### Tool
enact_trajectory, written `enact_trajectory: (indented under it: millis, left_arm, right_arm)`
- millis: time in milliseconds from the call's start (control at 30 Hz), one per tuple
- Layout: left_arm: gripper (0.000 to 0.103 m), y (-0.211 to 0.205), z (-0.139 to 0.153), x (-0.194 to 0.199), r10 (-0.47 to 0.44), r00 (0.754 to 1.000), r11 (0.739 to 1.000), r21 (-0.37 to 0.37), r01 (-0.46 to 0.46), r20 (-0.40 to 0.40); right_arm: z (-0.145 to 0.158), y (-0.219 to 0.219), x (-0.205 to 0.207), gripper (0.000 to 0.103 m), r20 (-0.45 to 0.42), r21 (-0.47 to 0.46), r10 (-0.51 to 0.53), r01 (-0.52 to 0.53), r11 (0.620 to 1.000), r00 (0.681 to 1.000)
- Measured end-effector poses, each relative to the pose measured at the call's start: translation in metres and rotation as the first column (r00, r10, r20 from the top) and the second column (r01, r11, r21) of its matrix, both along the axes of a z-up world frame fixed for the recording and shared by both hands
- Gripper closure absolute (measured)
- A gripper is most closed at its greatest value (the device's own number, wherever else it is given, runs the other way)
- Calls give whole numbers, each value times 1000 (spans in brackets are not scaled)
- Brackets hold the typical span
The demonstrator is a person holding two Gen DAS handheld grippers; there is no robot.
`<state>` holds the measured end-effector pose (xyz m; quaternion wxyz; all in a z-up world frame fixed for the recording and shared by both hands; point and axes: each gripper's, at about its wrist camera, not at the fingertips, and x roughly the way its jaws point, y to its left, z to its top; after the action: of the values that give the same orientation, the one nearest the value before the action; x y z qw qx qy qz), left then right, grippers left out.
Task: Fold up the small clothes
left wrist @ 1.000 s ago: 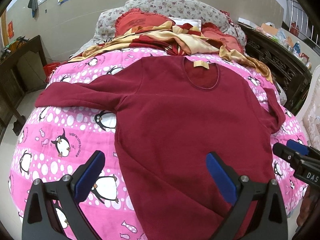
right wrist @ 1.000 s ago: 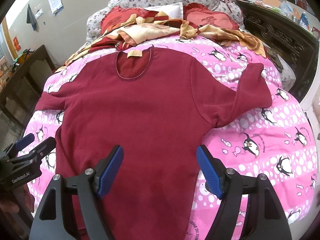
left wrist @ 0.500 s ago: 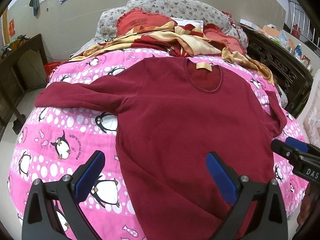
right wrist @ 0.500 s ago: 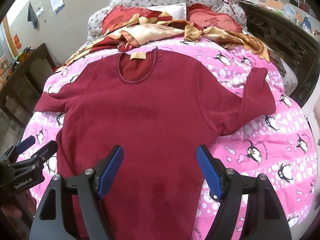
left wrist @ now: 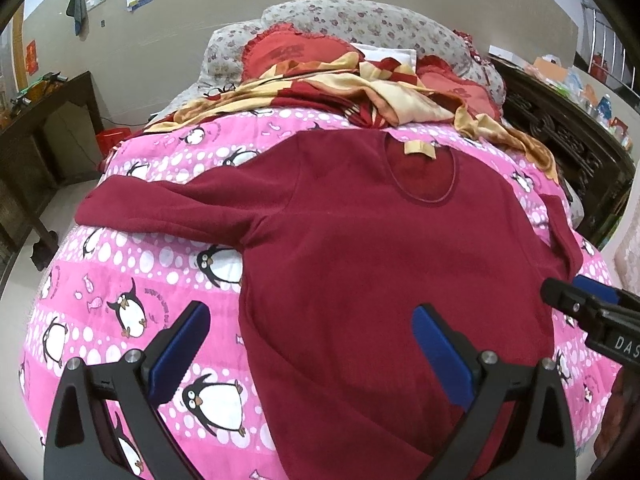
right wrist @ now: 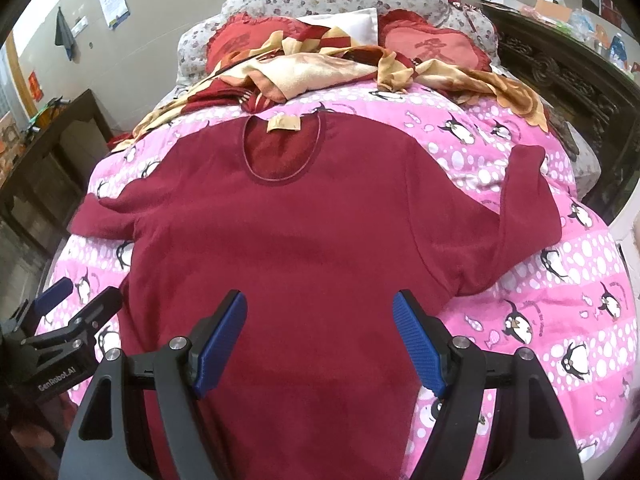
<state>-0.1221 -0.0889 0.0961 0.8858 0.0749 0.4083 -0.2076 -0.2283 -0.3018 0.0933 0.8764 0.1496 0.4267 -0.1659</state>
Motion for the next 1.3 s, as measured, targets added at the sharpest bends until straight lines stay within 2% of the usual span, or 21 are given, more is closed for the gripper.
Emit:
enact_trajectory:
  millis: [800, 1300]
  left_arm:
    - [0, 8, -2, 24, 49, 999, 998, -32, -49, -14]
    - [0, 25, -12, 44, 84, 996, 996, -36, -86, -40]
  right_arm:
    - [-7, 6, 29, 19, -9, -2, -3, 3, 1000, 1000]
    - [-23, 19, 52, 19, -38, 4, 17, -17, 1000, 999]
